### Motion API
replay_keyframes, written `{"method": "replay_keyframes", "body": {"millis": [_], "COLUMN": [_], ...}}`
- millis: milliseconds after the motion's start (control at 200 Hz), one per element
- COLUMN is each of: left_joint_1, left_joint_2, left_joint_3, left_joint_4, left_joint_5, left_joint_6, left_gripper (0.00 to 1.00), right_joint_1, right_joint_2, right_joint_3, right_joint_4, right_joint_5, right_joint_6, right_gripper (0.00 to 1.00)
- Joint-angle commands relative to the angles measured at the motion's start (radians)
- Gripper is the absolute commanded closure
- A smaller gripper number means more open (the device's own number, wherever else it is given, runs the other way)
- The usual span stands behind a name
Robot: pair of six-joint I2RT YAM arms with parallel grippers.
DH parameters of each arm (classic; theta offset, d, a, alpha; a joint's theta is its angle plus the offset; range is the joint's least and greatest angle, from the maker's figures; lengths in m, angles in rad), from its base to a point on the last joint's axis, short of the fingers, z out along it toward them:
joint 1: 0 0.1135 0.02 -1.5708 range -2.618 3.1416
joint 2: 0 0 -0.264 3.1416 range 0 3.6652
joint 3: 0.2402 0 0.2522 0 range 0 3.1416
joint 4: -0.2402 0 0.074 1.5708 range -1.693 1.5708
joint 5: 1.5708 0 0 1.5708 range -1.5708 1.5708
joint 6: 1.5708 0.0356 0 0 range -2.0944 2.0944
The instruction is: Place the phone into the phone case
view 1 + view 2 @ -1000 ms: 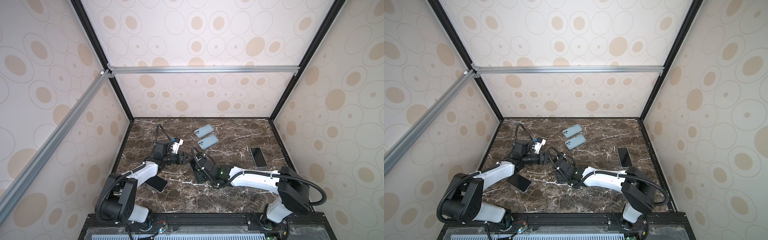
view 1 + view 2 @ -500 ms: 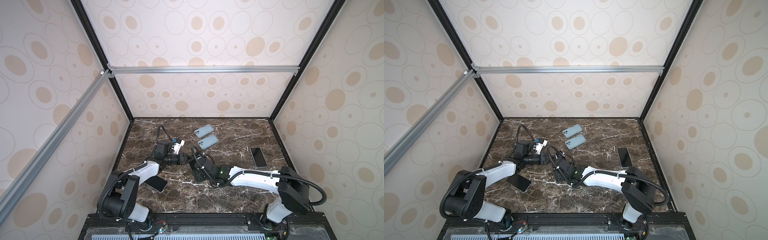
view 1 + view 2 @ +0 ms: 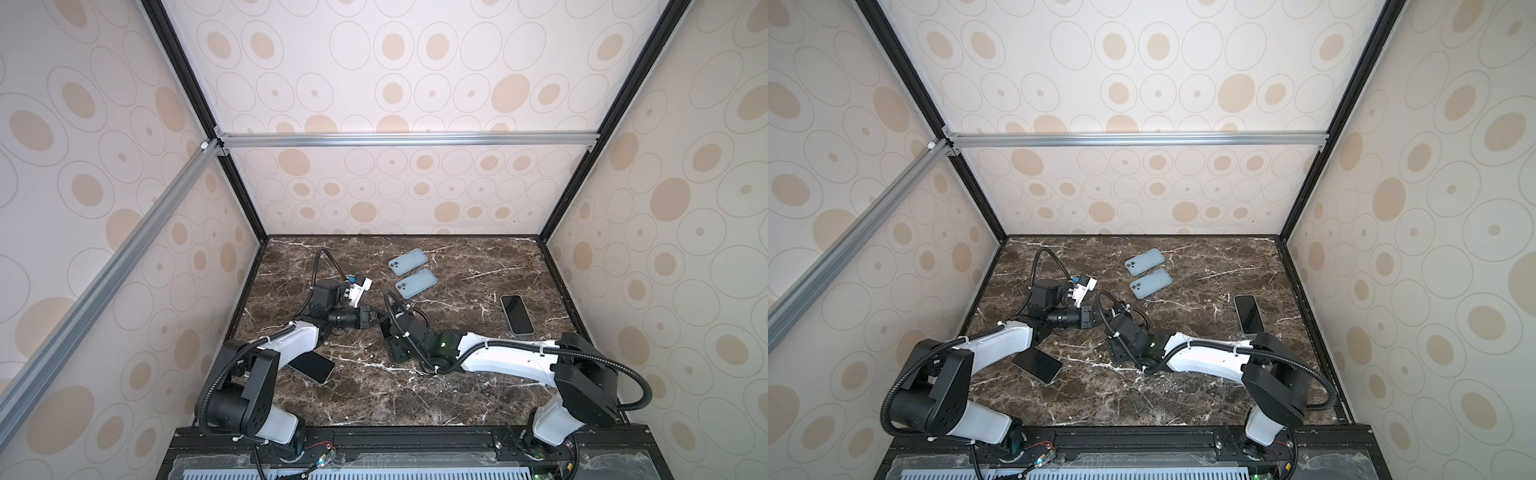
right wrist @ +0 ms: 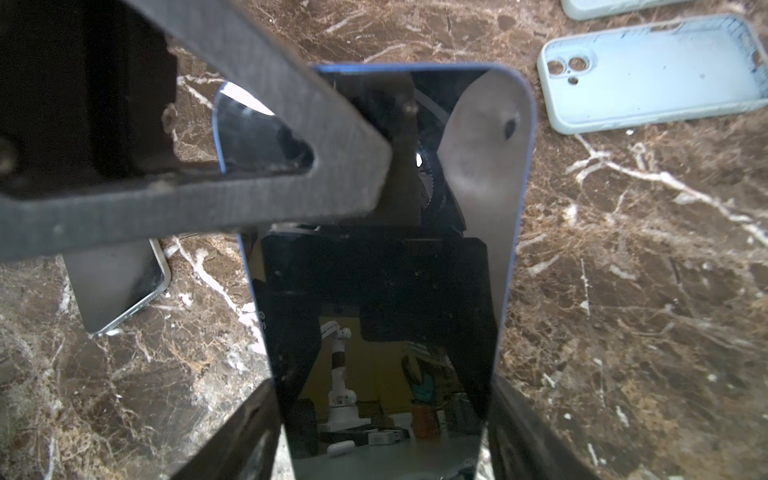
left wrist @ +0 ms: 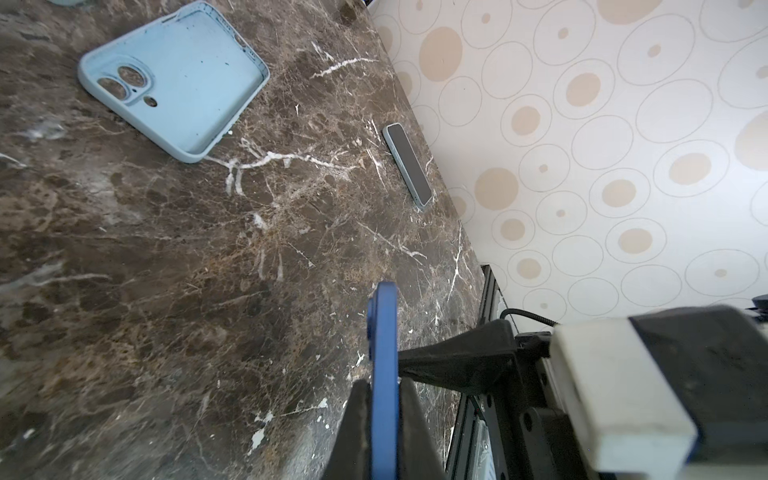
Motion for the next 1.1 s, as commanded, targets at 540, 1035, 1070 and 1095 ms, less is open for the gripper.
{"method": "replay_keyframes", "body": {"millis": [540,1035,1070,1095], "left_joint_1": [-0.005,-0.097,-0.106,-0.114], "left_joint_2": [-0.380,-0.370,-0.365,-0.364], "left_joint_3": [-0.010,0.125,0.128,0.130], "left_joint_4": [0.642,1.063,1.099,1.126], "left_joint_5": [-0.464,-0.562,-0.562,-0.562], "left_joint_6": [-0.463,-0.604,-0.611,-0.615], "left_gripper": [1.00,1.00,1.00,1.00], "right_joint_1": [-0.165,-0.231,-0.235,-0.238], "right_joint_2": [-0.617,-0.537,-0.523,-0.514], "right_joint_3": [-0.051,0.106,0.114,0.118], "right_joint_4": [0.263,0.464,0.480,0.496], "right_joint_5": [-0.212,-0.526,-0.542,-0.554], "right_joint_6": [-0.237,-0.196,-0.183,-0.174], "right_gripper": [0.10,0.25,0.26,0.28]}}
